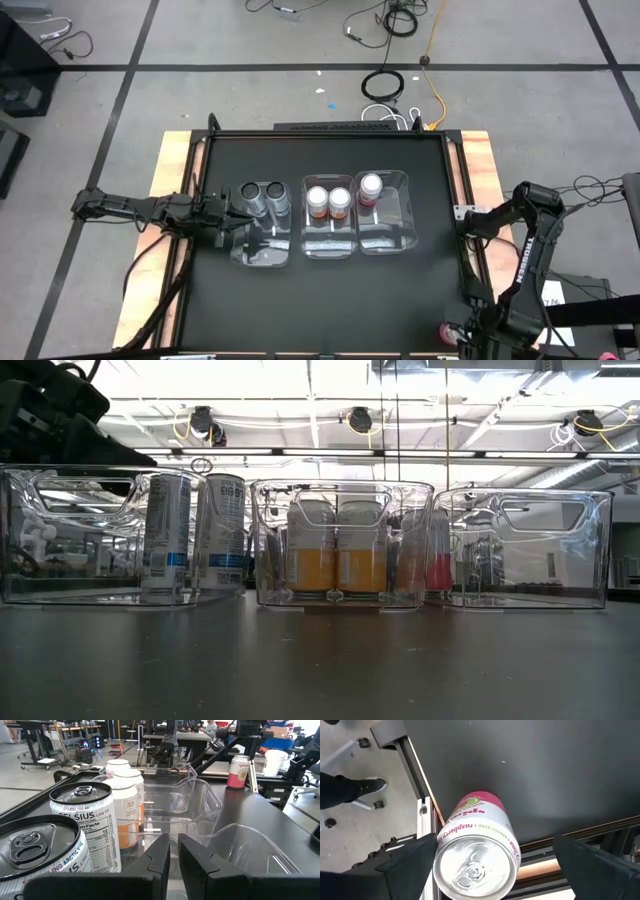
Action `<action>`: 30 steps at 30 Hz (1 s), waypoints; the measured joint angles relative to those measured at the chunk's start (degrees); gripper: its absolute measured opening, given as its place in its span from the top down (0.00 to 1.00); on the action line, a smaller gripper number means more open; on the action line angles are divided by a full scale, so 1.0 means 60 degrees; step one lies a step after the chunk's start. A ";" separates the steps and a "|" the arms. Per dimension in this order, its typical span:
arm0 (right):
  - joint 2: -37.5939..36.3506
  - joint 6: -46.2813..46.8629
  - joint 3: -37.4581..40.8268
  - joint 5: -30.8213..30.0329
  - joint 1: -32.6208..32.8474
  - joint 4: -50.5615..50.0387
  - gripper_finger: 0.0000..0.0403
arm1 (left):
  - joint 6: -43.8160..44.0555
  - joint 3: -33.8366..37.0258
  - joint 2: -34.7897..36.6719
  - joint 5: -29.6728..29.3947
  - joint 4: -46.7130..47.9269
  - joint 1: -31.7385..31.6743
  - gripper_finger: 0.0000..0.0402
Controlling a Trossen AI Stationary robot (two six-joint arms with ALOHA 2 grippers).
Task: Sort soda cans
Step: Put the pink soda can into the right transparent bin
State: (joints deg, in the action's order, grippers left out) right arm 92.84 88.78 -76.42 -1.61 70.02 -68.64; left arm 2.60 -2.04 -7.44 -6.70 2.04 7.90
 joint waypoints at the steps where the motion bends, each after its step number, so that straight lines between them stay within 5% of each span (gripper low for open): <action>1: 0.0000 0.0018 0.0029 -0.0004 0.0022 0.0026 0.03 | 0.0002 0.0002 0.0000 0.0002 0.0000 0.0000 0.88; 30: 0.0855 -0.0246 0.0083 0.0787 0.0161 0.0772 0.03 | 0.0002 0.0003 0.0000 0.0003 0.0000 -0.0003 0.88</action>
State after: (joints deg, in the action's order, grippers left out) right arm 97.96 87.30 -75.92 3.11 70.99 -64.00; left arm 2.61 -2.03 -7.44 -6.68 2.04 7.88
